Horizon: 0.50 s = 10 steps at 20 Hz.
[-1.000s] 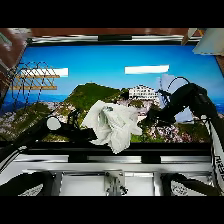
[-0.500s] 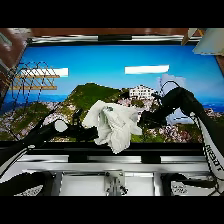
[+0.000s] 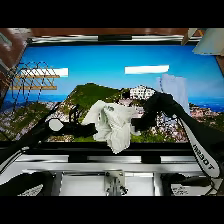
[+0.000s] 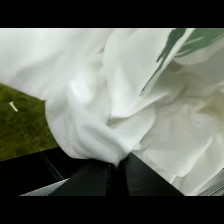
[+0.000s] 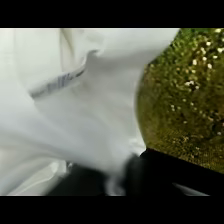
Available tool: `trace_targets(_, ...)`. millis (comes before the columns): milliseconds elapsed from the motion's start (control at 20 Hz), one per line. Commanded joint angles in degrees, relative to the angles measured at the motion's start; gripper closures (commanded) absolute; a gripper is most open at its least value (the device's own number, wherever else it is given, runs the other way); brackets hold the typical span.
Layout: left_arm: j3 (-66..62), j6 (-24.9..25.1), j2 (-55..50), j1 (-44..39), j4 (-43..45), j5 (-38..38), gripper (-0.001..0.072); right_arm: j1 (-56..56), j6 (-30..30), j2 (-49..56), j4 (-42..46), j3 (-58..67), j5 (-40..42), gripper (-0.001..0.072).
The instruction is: Fold the shirts.
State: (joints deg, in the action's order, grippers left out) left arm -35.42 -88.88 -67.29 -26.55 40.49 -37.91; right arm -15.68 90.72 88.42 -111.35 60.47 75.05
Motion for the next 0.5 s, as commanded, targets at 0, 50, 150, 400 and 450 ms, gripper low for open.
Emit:
trace_targets(0,-2.1,5.6,3.45,4.04,1.16,-1.62,0.0672,-1.09,-2.4,-0.59,7.28,1.27,0.87,0.0626)
trace_targets(50,-4.55,7.17,4.83,6.43,3.43,-4.35,0.0673,-1.09,-2.38,-2.58,11.74,2.64,1.6,0.0629)
trace_targets(150,-12.92,7.43,8.02,11.98,11.08,-12.15,0.0673,-1.09,-2.36,-9.01,23.93,7.34,2.51,0.0629)
trace_targets(400,-45.7,6.25,18.12,19.78,19.89,-15.8,0.0672,-1.11,-2.12,-28.15,40.79,28.15,-7.69,0.0629)
trace_targets(450,-51.45,6.14,19.54,19.52,18.21,-12.57,0.0672,-1.11,-2.12,-31.58,37.53,32.35,-11.8,0.0629)
